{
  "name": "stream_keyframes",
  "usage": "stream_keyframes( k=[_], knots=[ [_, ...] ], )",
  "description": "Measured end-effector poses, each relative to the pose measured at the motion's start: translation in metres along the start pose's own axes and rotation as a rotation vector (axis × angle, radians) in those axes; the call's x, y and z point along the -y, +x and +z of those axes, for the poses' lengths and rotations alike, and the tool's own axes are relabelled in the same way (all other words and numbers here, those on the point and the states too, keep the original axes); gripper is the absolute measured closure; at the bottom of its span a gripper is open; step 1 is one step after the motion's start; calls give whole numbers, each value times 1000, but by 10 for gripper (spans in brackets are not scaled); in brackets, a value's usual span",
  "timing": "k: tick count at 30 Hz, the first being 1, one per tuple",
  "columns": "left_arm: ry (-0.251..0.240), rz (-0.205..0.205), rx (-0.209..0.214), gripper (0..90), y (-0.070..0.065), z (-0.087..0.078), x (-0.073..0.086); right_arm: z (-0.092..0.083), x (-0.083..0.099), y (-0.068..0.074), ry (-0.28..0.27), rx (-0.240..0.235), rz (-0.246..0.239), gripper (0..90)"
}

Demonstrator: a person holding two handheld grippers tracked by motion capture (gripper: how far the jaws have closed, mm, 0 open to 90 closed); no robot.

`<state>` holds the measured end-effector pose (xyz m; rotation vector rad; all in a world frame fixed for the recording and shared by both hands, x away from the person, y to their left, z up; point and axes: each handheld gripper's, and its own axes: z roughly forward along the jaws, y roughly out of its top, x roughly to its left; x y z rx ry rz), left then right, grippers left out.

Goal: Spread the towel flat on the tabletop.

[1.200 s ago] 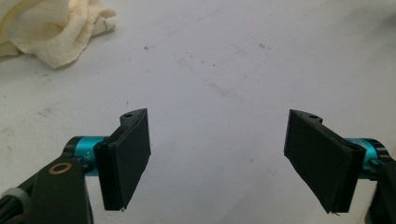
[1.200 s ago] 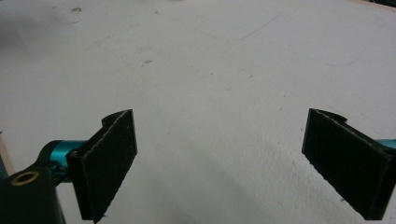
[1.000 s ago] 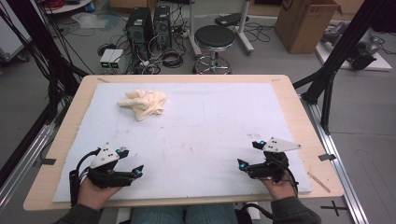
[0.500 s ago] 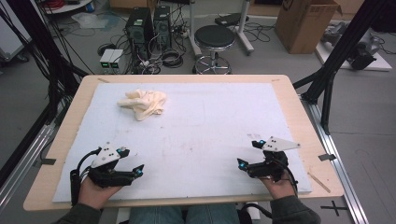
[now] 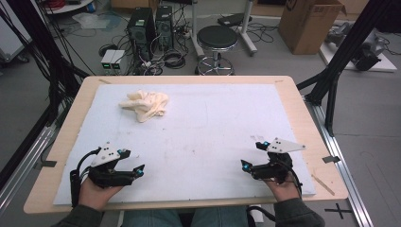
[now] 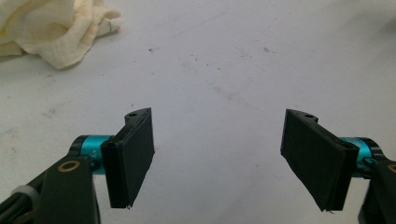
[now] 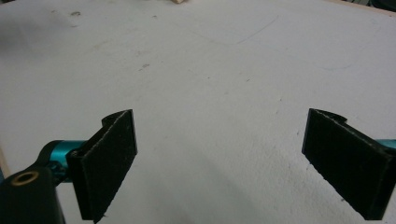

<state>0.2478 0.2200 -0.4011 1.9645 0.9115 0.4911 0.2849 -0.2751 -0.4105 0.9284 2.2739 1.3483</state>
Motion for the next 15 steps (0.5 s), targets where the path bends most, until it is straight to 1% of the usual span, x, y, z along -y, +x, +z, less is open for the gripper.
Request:
stream_keyframes(
  k=[1,2,7,9,13,15],
  knots=[
    [2,7,2,262,0,0,-1,0,0,0,3,-4,3,94],
    [0,5,10,264,0,0,-2,0,0,0,3,-4,1,94],
    [-3,6,15,267,3,4,-9,0,-1,-1,2,-10,4,94],
    [-2,8,15,270,5,5,-13,-1,-1,-2,3,-14,13,94],
    [-1,0,26,276,9,9,-19,-2,-1,-4,-2,-13,14,94],
    [-6,-17,29,277,13,11,-22,-3,-1,-3,-8,-13,19,94]
  ],
)
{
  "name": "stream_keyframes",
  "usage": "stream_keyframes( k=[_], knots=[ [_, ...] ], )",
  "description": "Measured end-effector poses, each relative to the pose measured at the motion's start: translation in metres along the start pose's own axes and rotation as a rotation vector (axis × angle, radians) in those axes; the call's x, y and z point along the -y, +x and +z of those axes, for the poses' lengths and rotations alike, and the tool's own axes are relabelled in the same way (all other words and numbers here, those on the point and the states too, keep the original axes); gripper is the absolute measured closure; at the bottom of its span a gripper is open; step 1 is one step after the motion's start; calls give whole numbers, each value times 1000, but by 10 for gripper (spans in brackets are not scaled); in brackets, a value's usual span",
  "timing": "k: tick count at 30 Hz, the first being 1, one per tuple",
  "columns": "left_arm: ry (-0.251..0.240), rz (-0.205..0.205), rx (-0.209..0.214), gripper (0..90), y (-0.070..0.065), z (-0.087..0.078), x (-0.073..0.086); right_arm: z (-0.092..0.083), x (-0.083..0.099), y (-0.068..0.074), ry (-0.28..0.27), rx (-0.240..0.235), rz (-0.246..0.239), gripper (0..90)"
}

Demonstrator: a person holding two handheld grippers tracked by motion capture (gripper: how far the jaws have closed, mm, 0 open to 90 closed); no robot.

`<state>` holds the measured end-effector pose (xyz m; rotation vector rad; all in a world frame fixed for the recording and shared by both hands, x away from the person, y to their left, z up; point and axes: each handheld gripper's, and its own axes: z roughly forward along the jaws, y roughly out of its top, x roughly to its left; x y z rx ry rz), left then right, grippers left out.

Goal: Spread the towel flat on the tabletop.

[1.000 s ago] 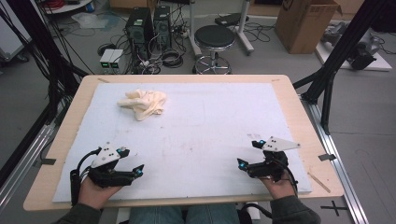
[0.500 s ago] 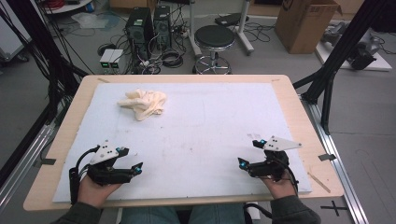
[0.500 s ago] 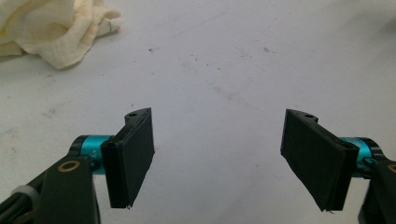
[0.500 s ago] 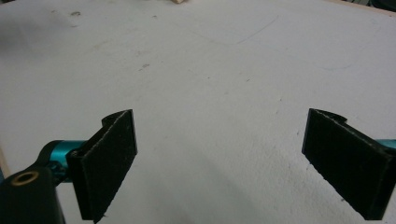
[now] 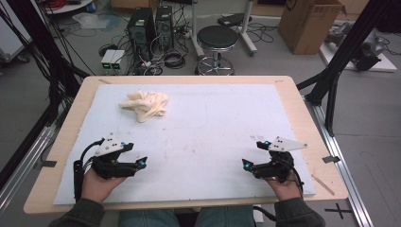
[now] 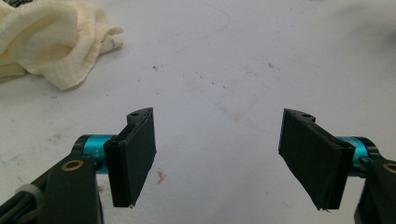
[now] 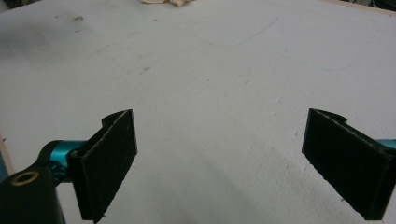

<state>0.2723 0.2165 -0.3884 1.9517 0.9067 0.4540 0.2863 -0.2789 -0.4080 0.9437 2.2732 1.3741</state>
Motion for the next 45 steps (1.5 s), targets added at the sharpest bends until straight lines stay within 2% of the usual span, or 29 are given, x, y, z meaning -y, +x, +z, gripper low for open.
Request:
stream_keyframes(
  k=[4,8,19,21,28,30,35,38,40,45],
  knots=[
    [2,-16,-3,280,12,5,-7,0,-1,-1,-4,0,-2,94],
    [2,-50,2,287,21,12,-13,1,-1,-1,-3,-5,-2,94],
    [35,-62,-14,297,41,31,-24,0,-1,-3,-7,-3,1,94],
    [44,-78,-15,297,45,34,-25,0,-1,-3,-9,-5,1,94],
    [45,-115,-47,308,59,43,-31,4,-1,-5,7,-11,-1,94],
    [60,-119,-51,310,63,46,-35,4,-1,-5,5,-14,-4,94],
    [46,-141,-67,306,71,52,-47,5,-2,-4,2,-15,-10,94],
    [57,-133,-80,301,77,55,-55,5,-2,-4,-6,-15,-7,94],
    [48,-149,-91,302,80,58,-59,4,-2,-5,-6,-11,-8,94],
    [65,-159,-109,306,93,64,-66,5,-2,-5,-6,-20,-2,94]
  ],
)
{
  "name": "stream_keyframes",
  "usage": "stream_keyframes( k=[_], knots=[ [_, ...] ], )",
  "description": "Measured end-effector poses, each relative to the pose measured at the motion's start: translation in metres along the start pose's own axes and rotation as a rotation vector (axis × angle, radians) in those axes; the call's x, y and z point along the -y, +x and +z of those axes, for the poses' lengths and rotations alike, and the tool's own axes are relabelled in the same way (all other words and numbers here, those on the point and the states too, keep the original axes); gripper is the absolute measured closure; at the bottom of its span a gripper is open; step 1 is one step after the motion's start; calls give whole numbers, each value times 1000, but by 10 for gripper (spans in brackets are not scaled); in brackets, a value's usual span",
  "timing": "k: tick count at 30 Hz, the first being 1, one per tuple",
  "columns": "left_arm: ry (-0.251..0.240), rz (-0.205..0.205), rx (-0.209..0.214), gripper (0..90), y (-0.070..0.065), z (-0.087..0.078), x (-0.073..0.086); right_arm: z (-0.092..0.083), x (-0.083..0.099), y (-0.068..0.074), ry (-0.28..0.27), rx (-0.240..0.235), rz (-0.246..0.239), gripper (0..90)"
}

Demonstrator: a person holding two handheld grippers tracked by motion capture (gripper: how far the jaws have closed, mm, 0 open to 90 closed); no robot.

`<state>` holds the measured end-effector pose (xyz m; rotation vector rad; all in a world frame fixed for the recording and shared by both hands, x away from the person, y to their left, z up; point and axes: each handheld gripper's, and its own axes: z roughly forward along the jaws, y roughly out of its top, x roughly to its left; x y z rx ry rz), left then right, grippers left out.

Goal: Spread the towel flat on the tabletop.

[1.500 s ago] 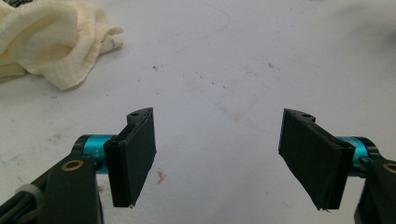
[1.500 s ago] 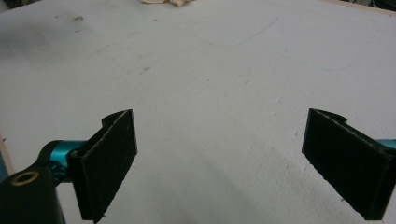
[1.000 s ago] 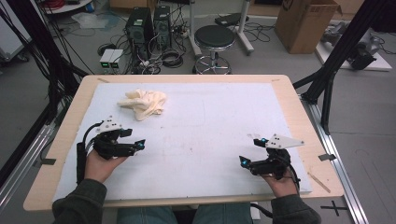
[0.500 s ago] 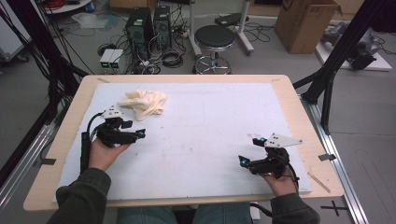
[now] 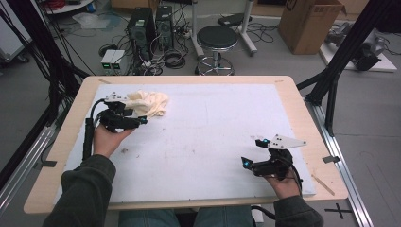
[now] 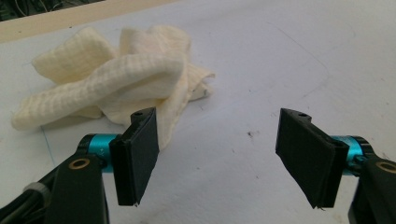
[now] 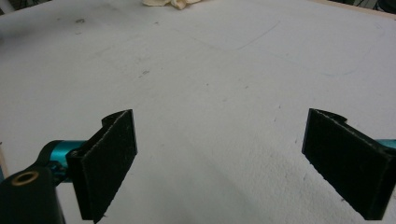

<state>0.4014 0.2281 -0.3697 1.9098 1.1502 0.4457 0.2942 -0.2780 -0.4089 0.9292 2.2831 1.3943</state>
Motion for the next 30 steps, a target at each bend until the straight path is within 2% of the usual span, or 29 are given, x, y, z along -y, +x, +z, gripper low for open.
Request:
stream_keyframes(
  k=[2,5,7,10,15,18,22,30],
  knots=[
    [-10,-14,-10,309,2,3,-5,1,0,-1,-3,-1,-4,94],
    [4,12,-21,317,1,8,-14,2,0,-1,1,-3,-3,94],
    [-2,-4,-20,317,2,12,-21,4,0,-2,5,-7,-1,94],
    [9,-1,-51,315,5,18,-30,4,-1,-2,1,1,-9,94],
    [-17,1,-70,316,9,23,-44,4,-1,-3,-7,-1,-12,94],
    [-58,-28,-81,332,11,28,-45,5,-1,-4,-5,-7,-6,94],
    [-41,-44,-116,328,16,40,-41,5,-1,-5,-11,-9,-11,94],
    [20,-58,-140,311,20,63,-33,6,-1,-6,-18,-12,-5,94]
  ],
)
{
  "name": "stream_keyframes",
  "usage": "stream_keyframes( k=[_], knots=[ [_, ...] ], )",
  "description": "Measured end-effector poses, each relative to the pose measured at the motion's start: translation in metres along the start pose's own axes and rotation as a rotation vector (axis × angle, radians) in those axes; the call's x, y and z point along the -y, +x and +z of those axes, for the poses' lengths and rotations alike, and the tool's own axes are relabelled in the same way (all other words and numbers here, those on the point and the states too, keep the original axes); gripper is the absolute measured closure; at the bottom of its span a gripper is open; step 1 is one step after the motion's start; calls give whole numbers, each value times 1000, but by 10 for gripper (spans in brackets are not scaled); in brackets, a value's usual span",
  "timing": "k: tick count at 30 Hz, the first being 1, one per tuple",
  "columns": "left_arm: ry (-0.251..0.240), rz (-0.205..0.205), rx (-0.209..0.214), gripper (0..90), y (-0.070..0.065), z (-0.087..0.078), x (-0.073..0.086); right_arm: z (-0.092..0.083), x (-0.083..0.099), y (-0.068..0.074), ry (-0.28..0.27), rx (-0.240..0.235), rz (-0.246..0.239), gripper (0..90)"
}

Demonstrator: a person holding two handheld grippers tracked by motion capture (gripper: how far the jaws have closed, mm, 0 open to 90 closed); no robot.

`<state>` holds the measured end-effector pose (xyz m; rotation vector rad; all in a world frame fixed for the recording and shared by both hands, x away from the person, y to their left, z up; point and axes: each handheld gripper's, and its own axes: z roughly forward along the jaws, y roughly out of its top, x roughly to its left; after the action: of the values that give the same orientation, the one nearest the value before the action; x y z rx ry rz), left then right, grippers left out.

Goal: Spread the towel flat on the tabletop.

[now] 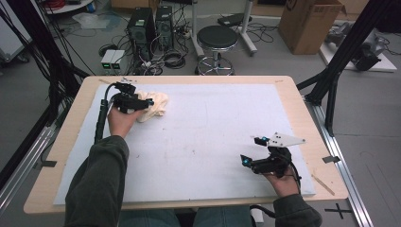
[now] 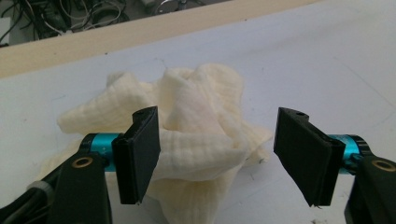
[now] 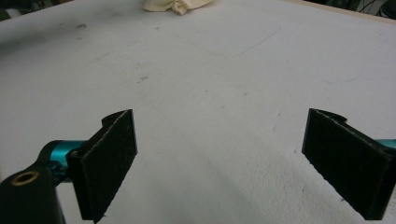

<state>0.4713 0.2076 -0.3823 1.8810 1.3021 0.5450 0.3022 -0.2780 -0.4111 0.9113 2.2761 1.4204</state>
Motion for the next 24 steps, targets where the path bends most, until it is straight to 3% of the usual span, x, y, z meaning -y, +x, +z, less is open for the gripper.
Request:
stream_keyframes(
  k=[8,11,16,19,22,24],
  knots=[
    [66,12,-50,310,-1,24,11,1,0,0,1,-9,2,94],
    [85,-3,-69,324,3,30,17,0,1,0,-3,-11,1,94],
    [116,12,-92,375,-1,40,22,1,0,-1,-6,-17,-2,94],
    [122,23,-111,443,-4,44,25,2,0,-1,-7,-22,2,94],
    [132,70,-146,559,-7,46,25,2,0,-1,-10,-24,-1,94],
    [133,63,-158,625,-6,46,25,2,0,-1,-10,-28,-3,94]
  ],
)
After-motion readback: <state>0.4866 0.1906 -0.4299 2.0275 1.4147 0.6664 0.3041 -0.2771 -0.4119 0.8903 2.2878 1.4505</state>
